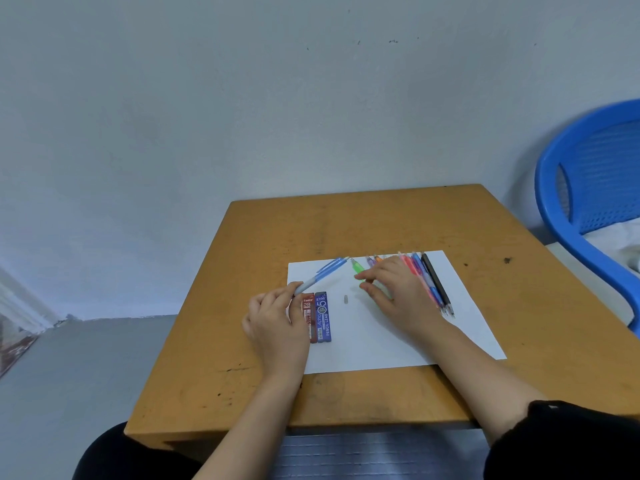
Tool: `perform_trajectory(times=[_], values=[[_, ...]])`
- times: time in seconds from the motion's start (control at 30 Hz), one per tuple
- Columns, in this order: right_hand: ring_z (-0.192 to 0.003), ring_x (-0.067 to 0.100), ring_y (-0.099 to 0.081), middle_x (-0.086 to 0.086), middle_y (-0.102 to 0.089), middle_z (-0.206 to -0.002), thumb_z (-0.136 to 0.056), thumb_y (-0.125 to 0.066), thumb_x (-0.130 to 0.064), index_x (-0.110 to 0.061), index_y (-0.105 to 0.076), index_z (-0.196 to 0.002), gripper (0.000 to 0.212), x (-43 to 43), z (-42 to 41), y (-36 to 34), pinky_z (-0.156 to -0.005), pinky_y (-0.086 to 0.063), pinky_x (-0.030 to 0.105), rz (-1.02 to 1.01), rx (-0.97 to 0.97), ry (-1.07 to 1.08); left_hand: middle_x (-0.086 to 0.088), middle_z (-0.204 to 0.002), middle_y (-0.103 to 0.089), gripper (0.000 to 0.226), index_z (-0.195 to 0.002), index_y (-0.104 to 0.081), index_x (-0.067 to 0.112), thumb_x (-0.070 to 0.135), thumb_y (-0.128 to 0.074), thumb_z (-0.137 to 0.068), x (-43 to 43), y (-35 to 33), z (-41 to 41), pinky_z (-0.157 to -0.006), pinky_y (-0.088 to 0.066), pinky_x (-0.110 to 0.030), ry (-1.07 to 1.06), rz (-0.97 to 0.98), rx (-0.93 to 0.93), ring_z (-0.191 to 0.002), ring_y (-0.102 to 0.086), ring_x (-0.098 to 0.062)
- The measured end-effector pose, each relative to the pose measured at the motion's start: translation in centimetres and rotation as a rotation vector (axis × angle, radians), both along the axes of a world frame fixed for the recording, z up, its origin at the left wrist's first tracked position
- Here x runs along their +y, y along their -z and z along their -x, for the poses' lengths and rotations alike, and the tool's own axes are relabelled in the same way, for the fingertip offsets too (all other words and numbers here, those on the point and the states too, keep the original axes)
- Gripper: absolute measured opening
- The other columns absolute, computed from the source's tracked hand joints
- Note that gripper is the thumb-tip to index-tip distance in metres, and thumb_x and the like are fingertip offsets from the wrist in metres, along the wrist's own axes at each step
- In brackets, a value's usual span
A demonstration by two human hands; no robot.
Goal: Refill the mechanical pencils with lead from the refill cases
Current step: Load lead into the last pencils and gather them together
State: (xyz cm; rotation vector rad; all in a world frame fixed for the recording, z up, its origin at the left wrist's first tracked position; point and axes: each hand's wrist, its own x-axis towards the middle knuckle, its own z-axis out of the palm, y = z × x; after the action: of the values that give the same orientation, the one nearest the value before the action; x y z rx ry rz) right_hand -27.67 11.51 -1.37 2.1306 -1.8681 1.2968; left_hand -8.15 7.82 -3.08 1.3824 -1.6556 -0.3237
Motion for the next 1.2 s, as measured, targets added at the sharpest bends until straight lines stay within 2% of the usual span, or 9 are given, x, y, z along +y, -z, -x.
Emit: perform_trajectory(times=[0.17, 0.3, 0.5, 0.6, 0.7, 0.8, 0.9, 1.07, 1.2], values=[[-0.107, 0.012, -0.052, 0.001, -0.062, -0.110, -0.095, -0.054, -0.018, -0.013, -0.068, -0.114, 0.024, -0.1, -1.1, 0.6, -0.089, -0.040, 0.020, -0.156, 0.136, -0.076, 0.009, -0.094, -0.068, 0.024, -0.107, -0.073, 0.025, 0.012, -0.063, -0.089, 0.1, -0.1, 0.1, -0.085, -0.024, -0.032, 0.006, 0.004, 0.005, -0.097, -0.044, -0.012], [-0.097, 0.018, -0.056, 0.006, -0.064, -0.103, -0.093, -0.057, -0.016, -0.009, -0.070, -0.110, 0.022, -0.5, -2.0, 0.4, -0.080, -0.047, 0.027, -0.156, 0.225, -0.101, 0.009, -0.095, -0.068, 0.024, -0.109, -0.072, 0.024, 0.013, -0.063, -0.090, 0.2, -0.3, 0.2, -0.085, -0.025, -0.033, 0.008, -0.005, 0.000, -0.097, -0.045, -0.012], [-0.097, 0.017, -0.057, 0.007, -0.066, -0.100, -0.092, -0.058, -0.010, -0.007, -0.071, -0.106, 0.019, -0.3, -2.2, 0.4, -0.081, -0.040, 0.017, -0.122, 0.172, -0.081, 0.008, -0.093, -0.068, 0.024, -0.109, -0.072, 0.023, 0.013, -0.064, -0.089, 0.1, -0.2, 0.1, -0.083, -0.026, -0.033, 0.011, 0.010, -0.012, -0.095, -0.046, -0.014], [-0.088, 0.009, -0.056, 0.007, -0.068, -0.090, -0.086, -0.061, -0.006, -0.003, -0.072, -0.097, 0.017, -0.5, -1.7, 0.1, -0.080, -0.041, 0.012, 0.034, 0.014, -0.011, 0.009, -0.091, -0.068, 0.023, -0.107, -0.073, 0.023, 0.012, -0.065, -0.088, 0.1, -0.1, 0.1, -0.082, -0.026, -0.034, 0.020, 0.026, -0.013, -0.094, -0.044, -0.011], [-0.086, 0.001, -0.056, -0.002, -0.067, -0.088, -0.085, -0.064, -0.002, -0.005, -0.073, -0.096, 0.014, -0.3, -1.5, -0.7, -0.078, -0.041, 0.005, 0.147, -0.260, 0.102, 0.010, -0.089, -0.068, 0.022, -0.105, -0.073, 0.023, 0.011, -0.066, -0.087, 0.1, 0.0, 0.1, -0.081, -0.027, -0.034, 0.042, 0.052, -0.011, -0.093, -0.043, -0.009], [-0.088, 0.000, -0.062, -0.013, -0.068, -0.091, -0.087, -0.065, -0.003, -0.013, -0.073, -0.098, 0.017, -0.1, -1.1, -1.0, -0.078, -0.045, 0.009, 0.054, -0.584, 0.114, 0.014, -0.088, -0.066, 0.020, -0.103, -0.074, 0.022, 0.013, -0.066, -0.087, 0.0, 0.1, 0.2, -0.081, -0.028, -0.034, 0.110, 0.114, 0.005, -0.091, -0.044, -0.009], [-0.082, 0.002, -0.065, -0.011, -0.072, -0.086, -0.086, -0.065, -0.002, -0.018, -0.073, -0.094, 0.019, -0.1, -1.0, -1.5, -0.077, -0.050, 0.013, -0.040, -0.905, 0.059, 0.020, -0.087, -0.061, 0.026, -0.104, -0.074, 0.023, 0.027, -0.054, -0.088, -0.1, 0.2, 0.3, -0.080, -0.032, -0.034, 0.193, 0.173, 0.015, -0.091, -0.044, -0.007], [-0.078, 0.004, -0.063, -0.009, -0.071, -0.080, -0.088, -0.060, 0.000, -0.026, -0.072, -0.086, 0.029, 0.2, -0.9, -2.0, -0.079, -0.053, 0.017, -0.087, -0.972, 0.042, 0.020, -0.087, -0.061, 0.033, -0.103, -0.074, 0.021, 0.031, -0.047, -0.088, -0.1, 0.2, 0.3, -0.079, -0.032, -0.033, 0.203, 0.197, 0.028, -0.091, -0.045, -0.008], [-0.080, 0.003, -0.065, -0.011, -0.072, -0.082, -0.090, -0.057, 0.001, -0.025, -0.071, -0.086, 0.030, 0.1, -0.8, -2.0, -0.081, -0.053, 0.018, -0.106, -0.979, 0.058, 0.018, -0.087, -0.064, 0.024, -0.104, -0.074, 0.021, 0.023, -0.057, -0.088, -0.2, 0.3, 0.3, -0.079, -0.032, -0.033, 0.199, 0.183, 0.023, -0.091, -0.045, -0.007]])
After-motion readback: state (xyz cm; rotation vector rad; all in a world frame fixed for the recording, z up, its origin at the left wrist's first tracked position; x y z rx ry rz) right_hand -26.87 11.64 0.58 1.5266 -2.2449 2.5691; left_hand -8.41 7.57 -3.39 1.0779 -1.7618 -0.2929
